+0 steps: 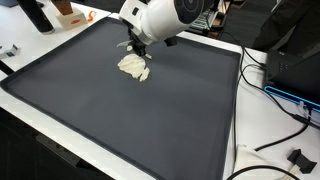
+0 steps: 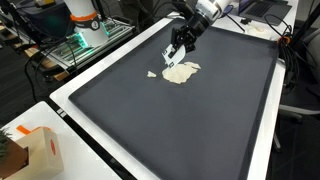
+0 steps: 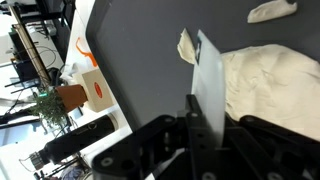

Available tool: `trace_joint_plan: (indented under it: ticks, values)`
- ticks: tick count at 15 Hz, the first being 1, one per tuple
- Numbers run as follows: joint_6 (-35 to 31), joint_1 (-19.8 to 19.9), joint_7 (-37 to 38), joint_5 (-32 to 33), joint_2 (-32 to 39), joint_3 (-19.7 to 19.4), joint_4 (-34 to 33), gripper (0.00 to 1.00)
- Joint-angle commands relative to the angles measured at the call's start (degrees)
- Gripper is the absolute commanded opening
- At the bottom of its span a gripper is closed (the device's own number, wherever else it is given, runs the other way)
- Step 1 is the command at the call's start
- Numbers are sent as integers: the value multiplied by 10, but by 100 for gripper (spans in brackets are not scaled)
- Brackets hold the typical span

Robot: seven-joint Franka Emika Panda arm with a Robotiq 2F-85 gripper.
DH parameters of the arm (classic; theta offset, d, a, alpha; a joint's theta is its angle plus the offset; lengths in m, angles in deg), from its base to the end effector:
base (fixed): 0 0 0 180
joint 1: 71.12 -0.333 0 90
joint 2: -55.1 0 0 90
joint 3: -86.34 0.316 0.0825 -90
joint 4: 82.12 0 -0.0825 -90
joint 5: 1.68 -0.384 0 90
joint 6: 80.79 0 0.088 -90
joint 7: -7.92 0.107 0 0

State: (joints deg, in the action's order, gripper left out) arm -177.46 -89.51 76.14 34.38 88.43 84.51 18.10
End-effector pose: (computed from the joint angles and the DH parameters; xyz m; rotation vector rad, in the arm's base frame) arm 0.5879 0.1171 0.2230 2.1755 -0.6876 -0.0691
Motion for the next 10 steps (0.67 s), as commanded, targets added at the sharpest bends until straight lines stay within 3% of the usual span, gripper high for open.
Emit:
trace_joint_plan:
  ticks: [1,10]
  values:
    - [14,-5,-10,40,11,8,-11,1]
    - [-25,2,-34,123,-5,33,9,1]
